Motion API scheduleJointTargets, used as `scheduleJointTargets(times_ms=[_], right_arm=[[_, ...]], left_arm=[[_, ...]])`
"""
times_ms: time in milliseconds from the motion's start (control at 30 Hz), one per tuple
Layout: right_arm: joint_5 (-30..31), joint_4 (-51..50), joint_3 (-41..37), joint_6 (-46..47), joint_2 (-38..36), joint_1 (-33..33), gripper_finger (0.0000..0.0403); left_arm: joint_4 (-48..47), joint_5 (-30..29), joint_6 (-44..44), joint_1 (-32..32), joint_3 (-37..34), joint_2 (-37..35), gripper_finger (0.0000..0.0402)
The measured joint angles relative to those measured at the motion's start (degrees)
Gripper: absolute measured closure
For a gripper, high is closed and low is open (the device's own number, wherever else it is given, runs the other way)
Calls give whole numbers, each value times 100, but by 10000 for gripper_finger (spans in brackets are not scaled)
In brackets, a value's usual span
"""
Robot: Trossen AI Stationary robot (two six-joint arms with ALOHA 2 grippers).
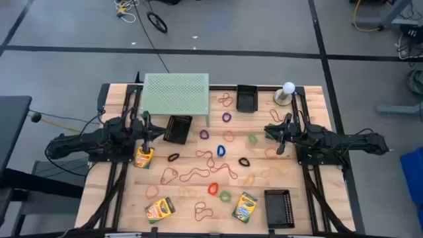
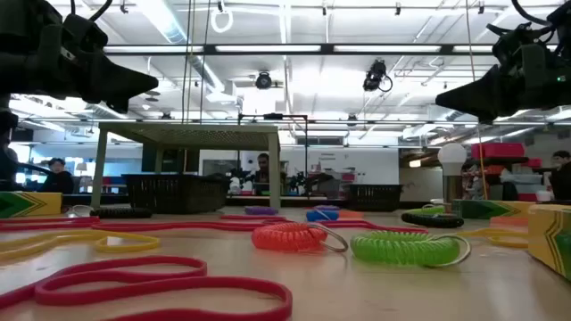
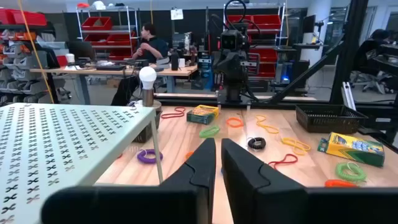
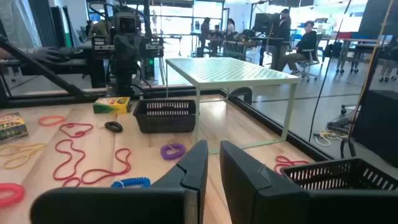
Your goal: Pick & Place Office Desk Supplies
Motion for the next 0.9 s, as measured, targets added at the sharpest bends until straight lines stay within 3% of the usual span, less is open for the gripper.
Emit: scheduleJointTargets(times_ms=[900], right_arm=[[-1, 0, -1, -2, 1, -1, 350]], left_arm=[[-1, 0, 0, -1, 1, 1, 366]])
